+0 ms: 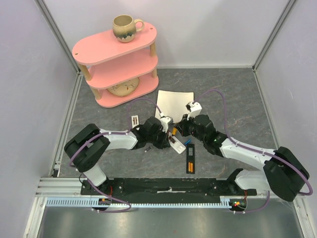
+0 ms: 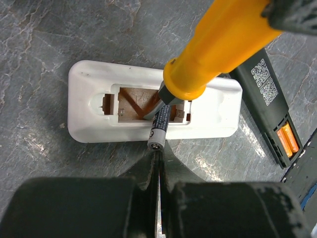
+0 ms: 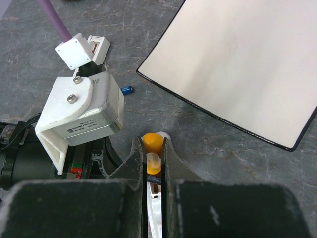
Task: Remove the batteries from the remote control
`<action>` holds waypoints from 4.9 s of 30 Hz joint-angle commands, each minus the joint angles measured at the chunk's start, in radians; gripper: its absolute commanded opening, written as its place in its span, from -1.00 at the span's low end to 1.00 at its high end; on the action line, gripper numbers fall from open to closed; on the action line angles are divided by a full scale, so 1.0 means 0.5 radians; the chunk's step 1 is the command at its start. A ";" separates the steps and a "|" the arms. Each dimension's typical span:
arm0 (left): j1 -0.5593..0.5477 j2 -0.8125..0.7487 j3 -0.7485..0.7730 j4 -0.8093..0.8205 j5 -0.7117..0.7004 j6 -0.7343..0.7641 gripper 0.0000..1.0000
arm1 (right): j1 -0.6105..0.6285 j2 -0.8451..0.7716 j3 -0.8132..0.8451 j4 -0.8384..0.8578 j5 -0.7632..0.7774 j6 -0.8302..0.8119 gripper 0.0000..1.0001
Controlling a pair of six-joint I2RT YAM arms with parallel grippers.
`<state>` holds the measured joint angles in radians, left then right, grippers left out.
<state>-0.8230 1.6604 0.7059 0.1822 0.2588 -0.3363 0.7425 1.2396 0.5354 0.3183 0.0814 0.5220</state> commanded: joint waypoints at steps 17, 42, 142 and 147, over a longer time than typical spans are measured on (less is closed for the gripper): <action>0.063 0.125 -0.062 -0.051 -0.162 -0.002 -0.96 | -0.117 -0.077 0.205 -0.348 -0.307 -0.136 -1.00; 0.066 0.195 0.018 -0.067 -0.107 0.016 -0.96 | -0.114 -0.225 0.172 -0.198 0.042 -0.160 -1.00; -0.827 0.367 0.518 -0.018 -0.563 0.240 0.61 | -0.770 -0.884 -0.031 -0.631 0.162 -0.130 -1.00; -0.931 0.251 0.279 -0.011 -0.754 0.317 0.67 | -0.773 -0.878 -0.052 -0.624 0.113 -0.130 -1.00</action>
<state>-1.2514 1.8301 0.9283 0.2195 -0.0017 -0.2455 0.3614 0.8085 0.5175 -0.0090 0.1711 0.4728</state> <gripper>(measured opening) 0.827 0.076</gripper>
